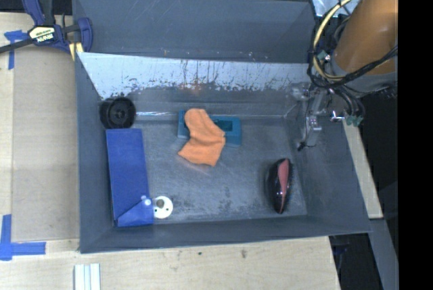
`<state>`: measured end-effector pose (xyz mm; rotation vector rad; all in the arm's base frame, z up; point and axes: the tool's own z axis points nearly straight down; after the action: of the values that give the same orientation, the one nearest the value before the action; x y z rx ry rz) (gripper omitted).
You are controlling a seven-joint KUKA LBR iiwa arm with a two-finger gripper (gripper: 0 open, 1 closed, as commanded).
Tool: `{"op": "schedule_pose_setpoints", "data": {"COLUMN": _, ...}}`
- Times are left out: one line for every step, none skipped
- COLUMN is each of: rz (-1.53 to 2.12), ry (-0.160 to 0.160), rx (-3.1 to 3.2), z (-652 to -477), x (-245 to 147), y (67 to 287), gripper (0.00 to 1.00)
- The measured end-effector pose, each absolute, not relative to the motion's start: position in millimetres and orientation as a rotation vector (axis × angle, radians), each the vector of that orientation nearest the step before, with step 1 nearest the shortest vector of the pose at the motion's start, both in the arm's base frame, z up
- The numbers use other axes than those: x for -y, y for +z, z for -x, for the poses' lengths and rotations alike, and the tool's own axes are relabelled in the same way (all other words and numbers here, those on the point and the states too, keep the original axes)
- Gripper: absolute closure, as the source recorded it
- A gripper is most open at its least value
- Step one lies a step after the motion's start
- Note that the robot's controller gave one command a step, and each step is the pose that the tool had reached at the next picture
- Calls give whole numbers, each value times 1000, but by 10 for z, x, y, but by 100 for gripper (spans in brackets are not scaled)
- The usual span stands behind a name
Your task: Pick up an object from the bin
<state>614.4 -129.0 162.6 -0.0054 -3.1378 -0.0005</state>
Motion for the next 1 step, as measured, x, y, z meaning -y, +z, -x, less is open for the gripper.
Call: {"op": "schedule_pose_setpoints", "data": {"rz": 1, "ry": 1, "rx": 3145, "z": -6159, "x": 1284, "y": 1680, "gripper": 0}}
